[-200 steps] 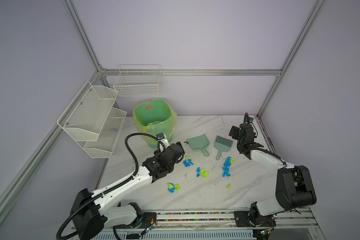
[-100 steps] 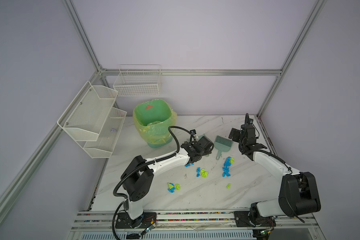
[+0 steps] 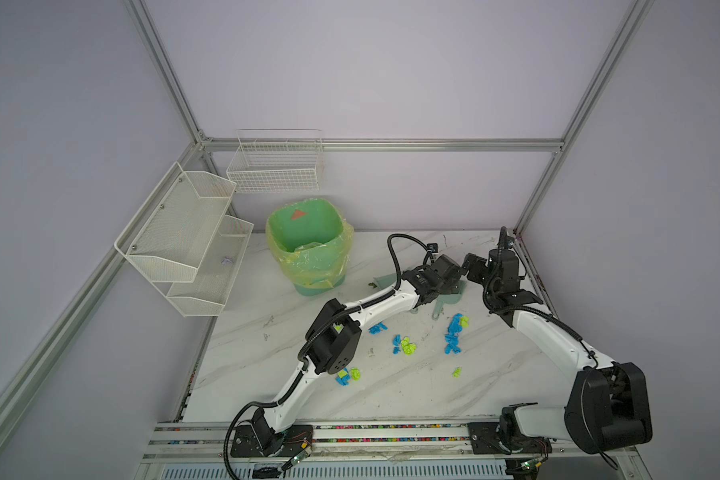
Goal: Sweep away the paper scraps from the table
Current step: 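Reach the left gripper forward to the mint-green brush head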
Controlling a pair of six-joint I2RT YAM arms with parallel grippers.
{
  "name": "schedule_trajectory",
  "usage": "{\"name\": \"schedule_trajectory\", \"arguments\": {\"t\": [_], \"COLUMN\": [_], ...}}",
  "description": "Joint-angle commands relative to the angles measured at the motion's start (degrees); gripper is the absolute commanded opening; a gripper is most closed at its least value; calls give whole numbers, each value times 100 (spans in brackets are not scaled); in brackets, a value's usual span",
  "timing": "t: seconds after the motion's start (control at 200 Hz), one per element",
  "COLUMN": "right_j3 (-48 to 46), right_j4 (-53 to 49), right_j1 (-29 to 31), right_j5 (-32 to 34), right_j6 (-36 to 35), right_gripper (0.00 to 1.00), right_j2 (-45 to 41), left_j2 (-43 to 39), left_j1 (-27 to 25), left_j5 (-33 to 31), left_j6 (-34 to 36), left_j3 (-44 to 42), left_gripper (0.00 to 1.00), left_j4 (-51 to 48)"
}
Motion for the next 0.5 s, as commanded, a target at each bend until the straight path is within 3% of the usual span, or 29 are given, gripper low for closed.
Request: {"name": "schedule_trajectory", "arguments": {"t": [0.0,0.495], "right_j3": [-138,-334], "right_j4": [-83,-1], "right_j1": [-44,-50], "right_j5": [-58,-146], "right_j6": [244,301], "right_gripper": [97,97], "right_j2": [-220,-504], "left_j2": [250,1040], "left_j1": [188,494], "left_j5": [247,939], "left_j6": [412,1289], "left_j3": [792,1443], "left_gripper": [100,97], "left_j4": [63,862]}}
